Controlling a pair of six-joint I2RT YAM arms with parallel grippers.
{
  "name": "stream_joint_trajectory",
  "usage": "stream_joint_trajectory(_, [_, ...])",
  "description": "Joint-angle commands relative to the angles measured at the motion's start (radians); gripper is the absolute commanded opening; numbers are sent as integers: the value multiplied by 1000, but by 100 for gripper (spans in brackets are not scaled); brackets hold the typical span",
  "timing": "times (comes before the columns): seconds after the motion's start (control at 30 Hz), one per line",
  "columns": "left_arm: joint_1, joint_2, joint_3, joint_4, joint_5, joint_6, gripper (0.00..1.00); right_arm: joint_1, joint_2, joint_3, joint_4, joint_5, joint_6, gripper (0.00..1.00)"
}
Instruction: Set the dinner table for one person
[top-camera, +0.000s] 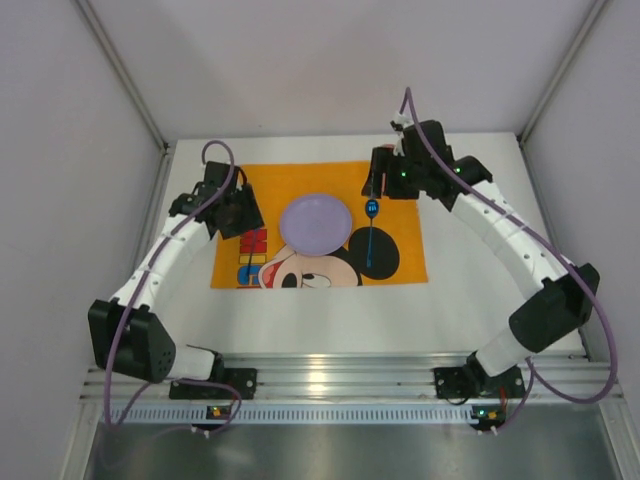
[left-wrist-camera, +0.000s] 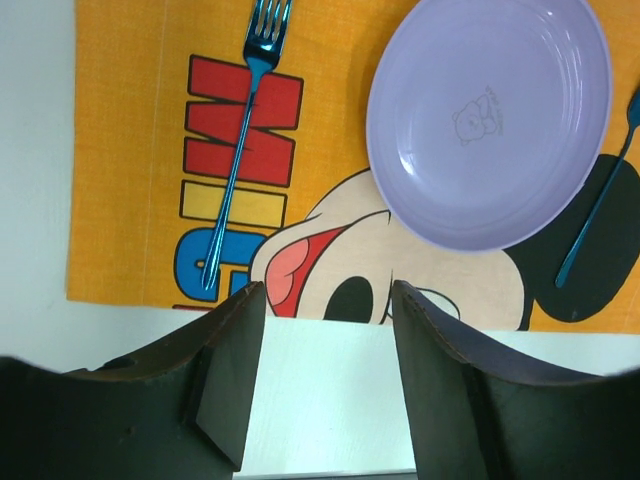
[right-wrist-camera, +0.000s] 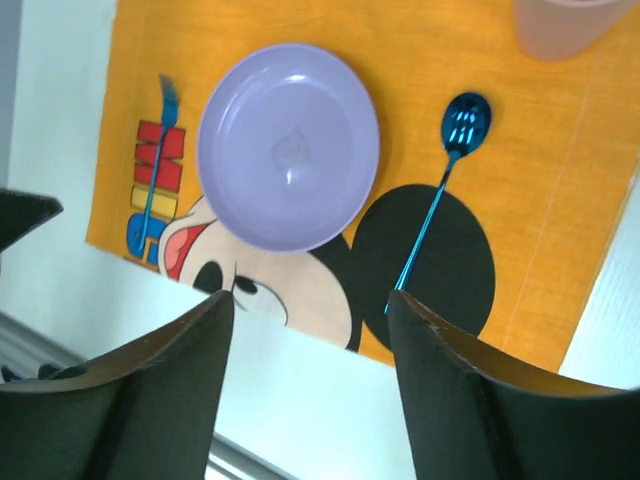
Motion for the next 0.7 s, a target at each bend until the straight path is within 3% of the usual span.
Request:
stream_joint_trajectory(0.0, [6, -91, -45, 26, -4, -3, 59, 27, -60, -67, 10, -61, -21, 65])
stream_joint_trajectory(0.07, [6, -135, -81, 41, 3, 5, 69, 39, -99, -103, 22, -68, -1, 78])
stream_joint_trajectory(0.27, [6, -221, -150, 32, -10, 31, 91, 73, -177, -153, 30, -34, 30, 96])
stream_joint_trajectory(0.4, [6, -271, -212, 12, -27, 34, 93, 93, -244, -217, 42, 6, 39, 100])
stream_joint_trajectory(0.43, [6, -280, -217, 3, -36, 22, 98, 94, -261, -249, 53, 9, 44, 100])
stream_joint_trajectory(0.67, [6, -370, -282, 6, -112, -43, 98, 94, -390, -341, 105, -11, 41, 100])
